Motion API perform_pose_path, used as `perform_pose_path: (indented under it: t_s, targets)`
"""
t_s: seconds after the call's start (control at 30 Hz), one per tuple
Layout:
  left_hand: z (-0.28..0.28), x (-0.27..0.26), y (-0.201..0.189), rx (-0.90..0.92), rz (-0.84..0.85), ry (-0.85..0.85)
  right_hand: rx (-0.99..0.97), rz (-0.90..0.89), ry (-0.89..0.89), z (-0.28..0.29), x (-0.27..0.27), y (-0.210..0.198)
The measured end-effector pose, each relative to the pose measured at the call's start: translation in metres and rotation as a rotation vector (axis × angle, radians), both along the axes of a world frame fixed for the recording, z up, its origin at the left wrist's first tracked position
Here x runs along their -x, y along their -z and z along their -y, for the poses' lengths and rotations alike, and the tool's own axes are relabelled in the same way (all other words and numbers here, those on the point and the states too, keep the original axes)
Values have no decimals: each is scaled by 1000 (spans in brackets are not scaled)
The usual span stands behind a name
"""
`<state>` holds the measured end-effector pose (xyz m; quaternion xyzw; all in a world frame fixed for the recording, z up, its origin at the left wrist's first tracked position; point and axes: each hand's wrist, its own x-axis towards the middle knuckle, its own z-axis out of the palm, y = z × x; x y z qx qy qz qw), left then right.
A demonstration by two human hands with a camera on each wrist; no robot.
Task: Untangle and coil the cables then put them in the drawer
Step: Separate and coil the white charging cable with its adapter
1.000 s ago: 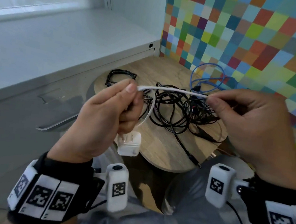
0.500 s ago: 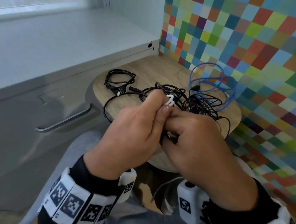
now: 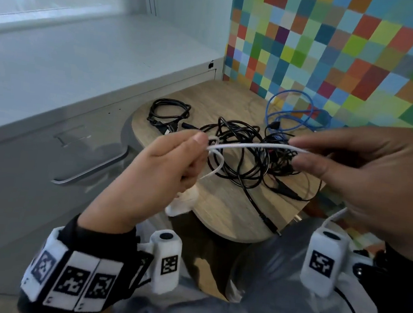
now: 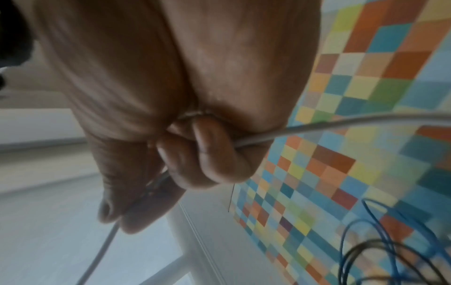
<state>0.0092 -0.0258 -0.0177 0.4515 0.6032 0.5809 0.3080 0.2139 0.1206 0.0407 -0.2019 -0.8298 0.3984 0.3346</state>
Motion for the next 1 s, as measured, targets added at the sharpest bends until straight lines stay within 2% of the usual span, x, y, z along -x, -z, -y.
perform_pose_path:
  t_s: [0.1, 0.17, 0.23, 0.3, 0.43, 0.57, 0.63, 0.73, 0.77, 0.9, 1.0]
  targets:
    - [1, -2, -3, -133, 331, 102, 37, -49, 57, 1, 6, 6]
    - [0, -6, -6, -213, 422, 170, -17, -2, 129, 1, 15, 16]
    - [-3, -15, -7, -296, 418, 146, -81, 90, 155, 3, 26, 30]
    - [-10, -27, -5, -338, 358, 31, -112, 217, 104, 12, 38, 44]
    - [-21, -42, -1, -380, 180, -151, -298, 442, -67, 28, 54, 61]
    - [-22, -33, 1, -369, 48, -332, -292, 616, -165, 32, 52, 65]
    - [-21, -30, 4, -311, -40, -352, -261, 582, -187, 36, 51, 65]
    - [-19, -32, 10, -165, -405, -301, -221, 401, -200, 43, 51, 58]
    - [-19, -34, 10, -132, -475, -264, -184, 337, -204, 43, 49, 56]
    - [-14, -29, 2, -79, -600, -250, 94, 241, -275, 43, 41, 46]
    - [-12, -30, -4, -34, -743, -294, 102, 219, -265, 39, 35, 43]
